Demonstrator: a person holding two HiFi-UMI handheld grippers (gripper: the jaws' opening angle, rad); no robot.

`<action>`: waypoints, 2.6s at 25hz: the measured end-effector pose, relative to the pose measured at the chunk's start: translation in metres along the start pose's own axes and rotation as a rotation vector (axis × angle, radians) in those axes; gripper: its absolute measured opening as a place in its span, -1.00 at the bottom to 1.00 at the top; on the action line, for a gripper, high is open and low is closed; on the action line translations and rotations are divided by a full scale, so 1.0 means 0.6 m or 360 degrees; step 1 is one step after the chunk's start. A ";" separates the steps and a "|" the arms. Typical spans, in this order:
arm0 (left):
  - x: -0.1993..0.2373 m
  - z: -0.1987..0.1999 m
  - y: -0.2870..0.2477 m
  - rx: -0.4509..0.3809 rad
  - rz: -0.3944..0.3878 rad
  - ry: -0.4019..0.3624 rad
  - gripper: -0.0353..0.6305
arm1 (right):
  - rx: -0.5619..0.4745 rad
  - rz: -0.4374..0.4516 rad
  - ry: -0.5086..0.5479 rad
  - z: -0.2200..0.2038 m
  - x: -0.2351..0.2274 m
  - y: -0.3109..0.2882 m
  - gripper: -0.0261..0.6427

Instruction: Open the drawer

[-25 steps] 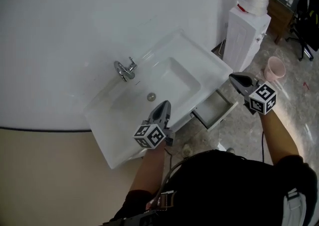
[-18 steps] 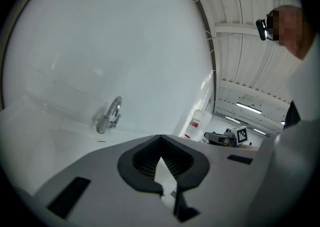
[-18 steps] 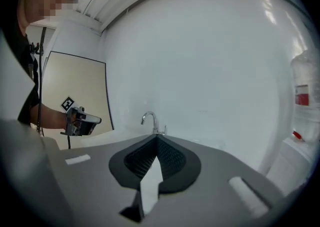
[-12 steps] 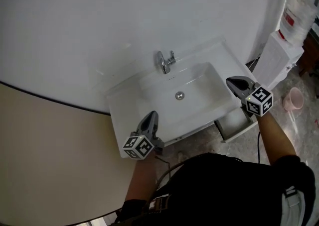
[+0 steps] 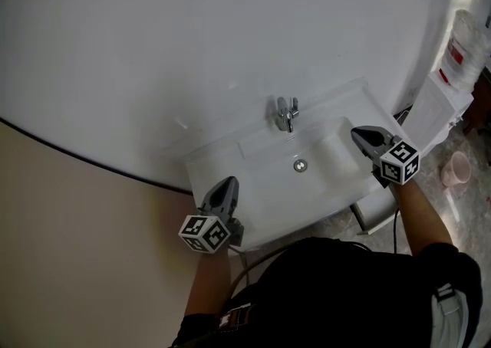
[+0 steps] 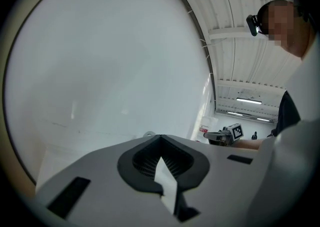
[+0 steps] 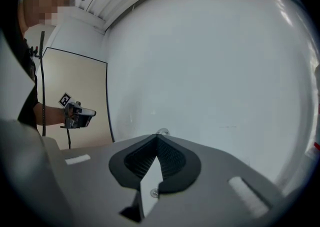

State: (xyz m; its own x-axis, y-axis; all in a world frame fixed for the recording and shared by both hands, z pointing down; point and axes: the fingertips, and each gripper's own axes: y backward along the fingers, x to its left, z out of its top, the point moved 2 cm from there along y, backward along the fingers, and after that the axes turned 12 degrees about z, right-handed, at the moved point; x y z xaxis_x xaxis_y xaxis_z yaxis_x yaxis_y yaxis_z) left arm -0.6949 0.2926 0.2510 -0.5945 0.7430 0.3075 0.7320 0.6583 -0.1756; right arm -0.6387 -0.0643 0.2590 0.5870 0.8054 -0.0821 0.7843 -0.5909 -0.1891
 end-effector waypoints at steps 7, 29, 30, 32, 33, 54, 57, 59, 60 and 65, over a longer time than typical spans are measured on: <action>0.047 0.049 0.014 -0.0034 0.0013 -0.0041 -0.89 | -0.0018 -0.0001 0.0011 0.028 -0.013 -0.049 -0.94; 0.029 0.094 -0.042 -0.0242 0.0203 -0.0012 -0.89 | -0.0060 0.0245 0.0003 0.068 -0.136 -0.114 -0.93; 0.031 0.098 -0.042 -0.0251 0.0202 -0.0011 -0.89 | -0.0065 0.0232 -0.0007 0.068 -0.137 -0.116 -0.94; 0.037 0.105 -0.041 -0.0277 0.0200 0.0005 -0.89 | -0.0066 0.0201 -0.0020 0.065 -0.137 -0.120 -0.94; 0.041 0.107 -0.040 -0.0287 0.0199 0.0014 -0.89 | -0.0067 0.0191 -0.0025 0.064 -0.137 -0.121 -0.94; 0.051 0.097 -0.041 -0.0260 0.0185 0.0016 -0.89 | -0.0055 0.0154 -0.0032 0.064 -0.132 -0.116 -0.94; 0.055 0.092 -0.040 -0.0258 0.0184 0.0016 -0.89 | -0.0046 0.0161 -0.0022 0.061 -0.129 -0.121 -0.94; 0.054 0.093 -0.040 -0.0255 0.0184 0.0015 -0.89 | -0.0043 0.0166 -0.0021 0.062 -0.128 -0.122 -0.94; 0.053 0.094 -0.039 -0.0253 0.0186 0.0016 -0.89 | -0.0041 0.0167 -0.0020 0.063 -0.128 -0.122 -0.94; 0.057 0.099 -0.040 -0.0248 0.0189 0.0015 -0.89 | -0.0037 0.0174 -0.0019 0.069 -0.129 -0.127 -0.94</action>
State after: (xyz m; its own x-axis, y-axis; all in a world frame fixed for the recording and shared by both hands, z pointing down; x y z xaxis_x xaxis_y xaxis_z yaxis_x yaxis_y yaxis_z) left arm -0.7525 0.3092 0.2103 -0.4984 0.8126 0.3019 0.8398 0.5390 -0.0643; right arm -0.7524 -0.0798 0.2392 0.6668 0.7366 -0.1127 0.7204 -0.6759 -0.1555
